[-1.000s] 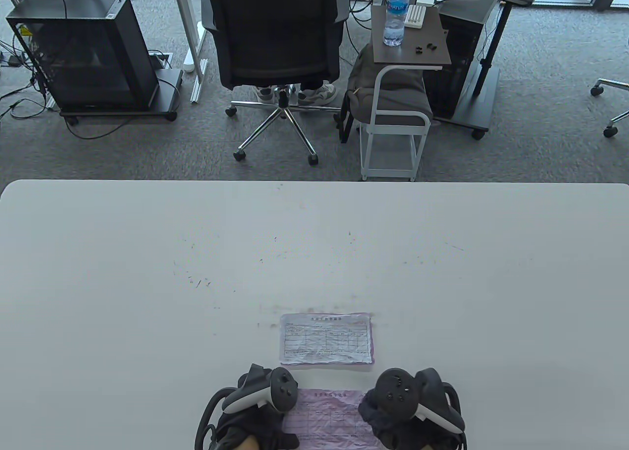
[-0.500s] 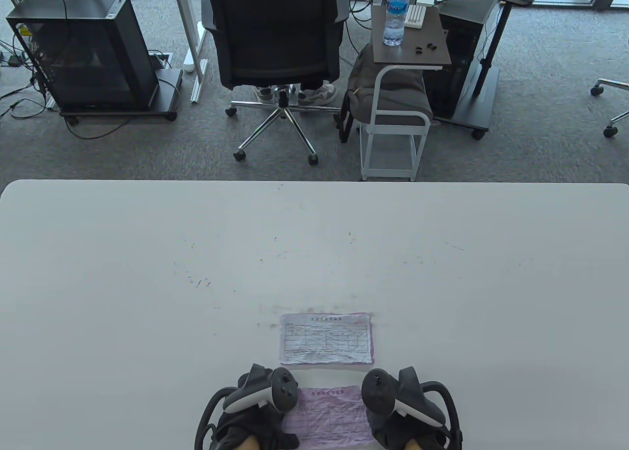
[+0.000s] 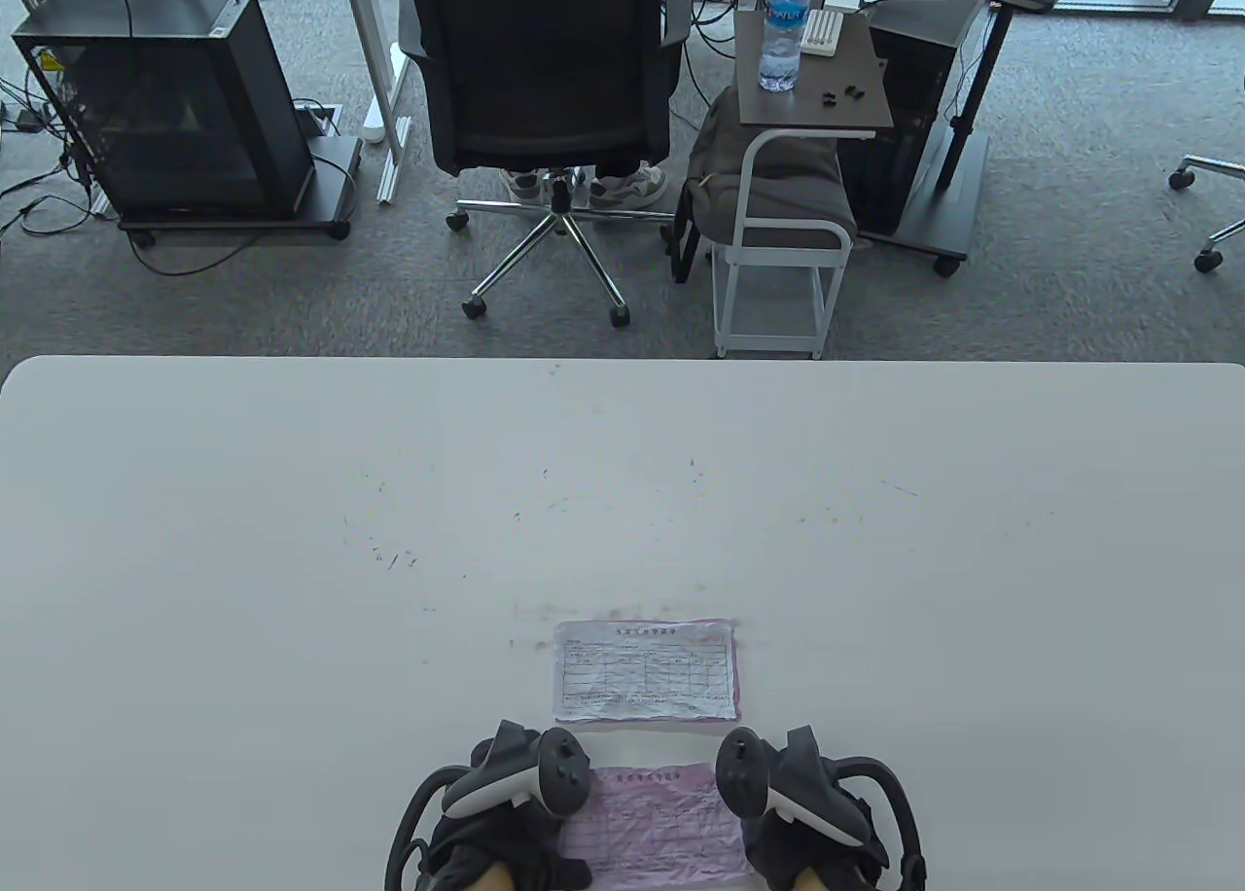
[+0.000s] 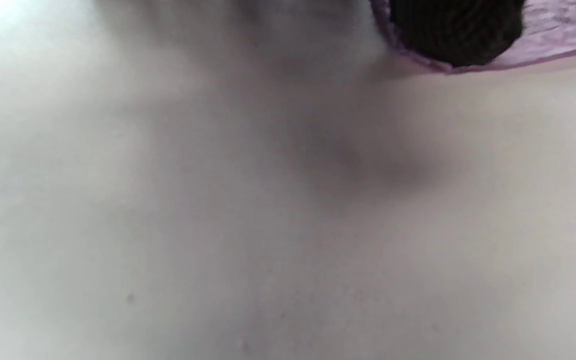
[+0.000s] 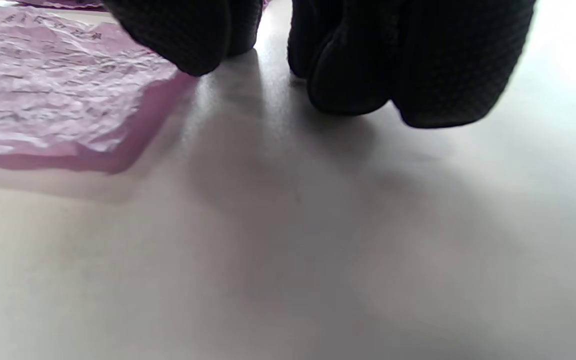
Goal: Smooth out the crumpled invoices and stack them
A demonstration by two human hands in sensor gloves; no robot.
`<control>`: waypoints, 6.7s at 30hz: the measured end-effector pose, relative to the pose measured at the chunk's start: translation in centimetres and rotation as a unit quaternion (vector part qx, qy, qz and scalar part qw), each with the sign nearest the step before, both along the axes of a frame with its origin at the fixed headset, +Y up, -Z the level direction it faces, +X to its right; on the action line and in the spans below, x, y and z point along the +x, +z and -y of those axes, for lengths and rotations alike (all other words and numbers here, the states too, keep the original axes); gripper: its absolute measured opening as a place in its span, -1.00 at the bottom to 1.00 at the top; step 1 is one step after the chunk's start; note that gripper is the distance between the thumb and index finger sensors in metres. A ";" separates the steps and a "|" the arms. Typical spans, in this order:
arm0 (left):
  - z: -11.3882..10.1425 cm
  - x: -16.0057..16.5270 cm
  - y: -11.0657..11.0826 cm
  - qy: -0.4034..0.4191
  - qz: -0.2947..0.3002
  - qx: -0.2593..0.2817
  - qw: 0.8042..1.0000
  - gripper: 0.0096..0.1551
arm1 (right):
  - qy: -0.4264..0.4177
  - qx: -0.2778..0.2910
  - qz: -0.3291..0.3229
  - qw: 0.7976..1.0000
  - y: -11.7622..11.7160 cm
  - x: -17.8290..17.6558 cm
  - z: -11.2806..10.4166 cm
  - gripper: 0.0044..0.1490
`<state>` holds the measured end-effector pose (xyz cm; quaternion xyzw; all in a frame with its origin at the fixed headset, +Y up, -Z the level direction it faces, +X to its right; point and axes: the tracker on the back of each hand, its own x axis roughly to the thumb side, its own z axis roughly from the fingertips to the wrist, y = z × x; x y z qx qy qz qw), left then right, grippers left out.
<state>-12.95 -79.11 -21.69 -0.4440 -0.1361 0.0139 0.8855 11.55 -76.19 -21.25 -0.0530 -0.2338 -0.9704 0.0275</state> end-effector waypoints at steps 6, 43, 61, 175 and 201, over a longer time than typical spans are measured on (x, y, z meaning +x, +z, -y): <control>0.0 0.0 0.0 0.000 0.001 0.001 1.000 0.11 | -0.111 0.125 -0.097 0.981 0.8 -1.3 -2.0 -0.31; 0.1 0.1 0.0 -0.001 0.004 -0.001 1.000 0.12 | -0.134 -0.059 -0.368 0.918 3.9 -9.4 0.7 -0.35; 0.1 0.0 0.0 0.003 0.000 -0.002 1.000 0.12 | -0.122 -0.123 -0.177 0.969 0.8 -3.2 0.1 -0.57; -2.3 -4.2 -1.5 0.625 -0.212 0.017 0.752 0.27 | -0.583 0.201 0.065 0.784 0.4 3.5 -6.2 -0.51; -7.3 -1.1 -4.1 0.352 -0.086 0.260 0.895 -0.31 | -0.255 0.211 0.021 0.943 -6.5 -0.8 -8.0 -0.42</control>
